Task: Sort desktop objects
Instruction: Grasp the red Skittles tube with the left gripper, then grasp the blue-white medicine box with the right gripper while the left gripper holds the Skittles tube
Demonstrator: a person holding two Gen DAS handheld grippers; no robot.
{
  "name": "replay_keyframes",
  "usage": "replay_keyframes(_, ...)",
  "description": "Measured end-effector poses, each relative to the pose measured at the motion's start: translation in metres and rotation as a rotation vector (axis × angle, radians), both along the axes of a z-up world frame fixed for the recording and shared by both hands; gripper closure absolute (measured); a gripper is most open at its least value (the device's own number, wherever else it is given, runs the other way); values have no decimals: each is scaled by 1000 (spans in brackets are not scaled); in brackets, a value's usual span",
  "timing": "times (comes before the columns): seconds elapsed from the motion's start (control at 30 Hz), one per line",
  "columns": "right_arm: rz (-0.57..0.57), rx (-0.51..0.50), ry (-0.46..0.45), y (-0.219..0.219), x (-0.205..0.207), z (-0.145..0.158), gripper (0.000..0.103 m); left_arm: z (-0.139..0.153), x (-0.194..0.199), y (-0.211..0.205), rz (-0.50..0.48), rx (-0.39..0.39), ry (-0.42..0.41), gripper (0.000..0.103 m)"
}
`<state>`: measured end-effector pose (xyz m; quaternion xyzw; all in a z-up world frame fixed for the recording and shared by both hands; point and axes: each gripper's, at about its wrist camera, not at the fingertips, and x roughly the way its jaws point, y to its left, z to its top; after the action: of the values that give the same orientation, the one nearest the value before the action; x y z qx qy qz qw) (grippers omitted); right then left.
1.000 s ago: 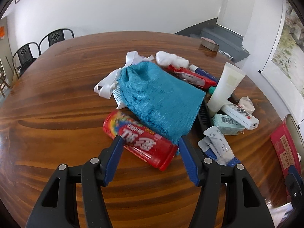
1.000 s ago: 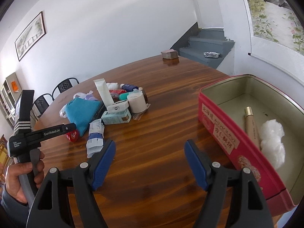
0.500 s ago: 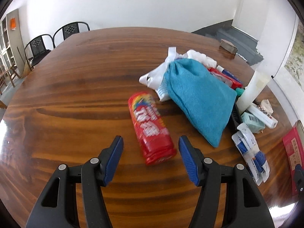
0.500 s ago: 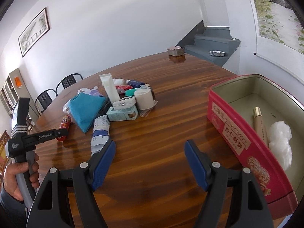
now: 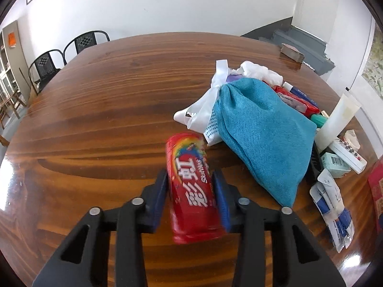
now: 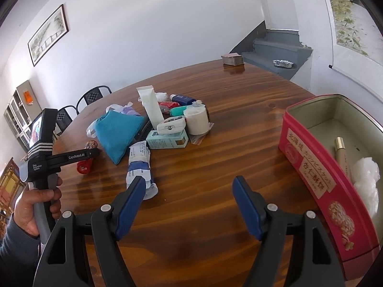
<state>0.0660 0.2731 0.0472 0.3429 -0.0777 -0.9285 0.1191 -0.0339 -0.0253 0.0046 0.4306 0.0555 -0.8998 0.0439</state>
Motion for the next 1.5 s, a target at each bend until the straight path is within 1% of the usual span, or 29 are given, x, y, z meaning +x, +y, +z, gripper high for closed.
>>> replay_keyframes(0.07, 16, -8, -4, -4, -5, 1, 24, 2, 4, 1, -14, 11, 4, 65)
replay_keyframes(0.23, 71, -7, -19, -21, -18, 1, 24, 15, 24, 13, -63, -3, 47, 65)
replay_keyframes(0.4, 139, -13, -68, -40, -39, -4, 24, 24, 43, 26, -116, -6, 80, 65)
replay_keyframes(0.6, 188, 36, -120, -65, -62, -10, 24, 32, 53, 27, -140, 6, 103, 65)
replay_keyframes(0.73, 213, 97, -148, -84, -74, -18, 25, 35, 56, 24, -138, 11, 108, 65)
replay_keyframes(0.8, 223, 127, -156, -89, -75, -21, 29, 35, 58, 23, -133, 10, 111, 65)
replay_keyframes(0.83, 236, 146, -163, -93, -75, -23, 33, 35, 58, 23, -131, 11, 111, 65)
replay_keyframes(0.9, 248, 164, -170, -97, -74, -26, 35, 35, 59, 22, -130, 18, 110, 65)
replay_keyframes(0.97, 251, 197, -164, -100, -72, -29, 42, 35, 60, 22, -128, 22, 111, 65)
replay_keyframes(1.0, 251, 207, -162, -101, -71, -29, 44, 34, 61, 22, -128, 23, 111, 65)
replay_keyframes(1.2, 263, 234, -148, -102, -68, -30, 57, 30, 64, 26, -134, 26, 101, 65)
replay_keyframes(1.27, 260, 237, -143, -102, -67, -29, 66, 29, 65, 28, -136, 28, 98, 65)
replay_keyframes(1.5, 249, 229, -133, -104, -63, -27, 68, 29, 67, 33, -143, 31, 96, 65)
